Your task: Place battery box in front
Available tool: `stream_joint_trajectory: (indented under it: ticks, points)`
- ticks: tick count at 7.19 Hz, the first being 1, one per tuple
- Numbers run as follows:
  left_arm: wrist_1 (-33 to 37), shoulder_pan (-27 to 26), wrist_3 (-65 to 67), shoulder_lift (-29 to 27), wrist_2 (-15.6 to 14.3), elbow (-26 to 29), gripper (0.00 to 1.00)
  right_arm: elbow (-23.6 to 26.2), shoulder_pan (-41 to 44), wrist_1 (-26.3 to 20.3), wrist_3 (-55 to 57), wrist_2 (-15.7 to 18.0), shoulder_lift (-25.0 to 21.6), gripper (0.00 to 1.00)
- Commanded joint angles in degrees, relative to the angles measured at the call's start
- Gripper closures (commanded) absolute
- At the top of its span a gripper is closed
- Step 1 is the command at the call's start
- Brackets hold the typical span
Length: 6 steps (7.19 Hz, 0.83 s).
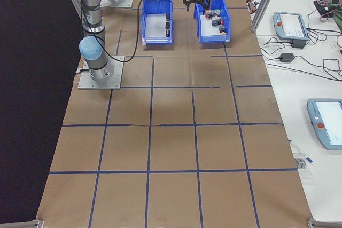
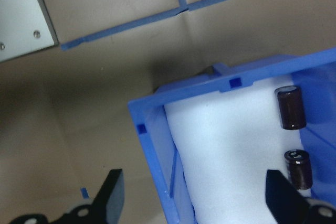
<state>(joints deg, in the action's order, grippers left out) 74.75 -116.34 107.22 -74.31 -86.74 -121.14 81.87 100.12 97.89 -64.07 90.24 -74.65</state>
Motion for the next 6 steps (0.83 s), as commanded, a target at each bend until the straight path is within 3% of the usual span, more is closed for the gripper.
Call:
stream_joint_trajectory:
  ticks: [1, 2, 4, 6]
  points:
    - [-13.6, -3.9, 7.5, -0.2, 3.2, -7.7, 0.04, -5.9, 7.1, 0.1, -4.2, 0.7, 6.9, 0.0]
    - [-19.4, -4.2, 9.6, -0.3, 3.6, -10.2, 0.02, -9.2, 9.9, 0.1, -4.2, 1.3, 10.2, 0.0]
    - [-20.1, -4.2, 9.5, -3.5, 3.7, -10.8, 0.01, -14.7, 11.6, 0.6, -4.6, 1.5, 15.3, 0.0]
    - [-20.7, -4.2, 9.3, -6.9, 3.6, -10.6, 0.01, -14.6, 14.4, 1.4, -4.9, 1.4, 17.9, 0.0]
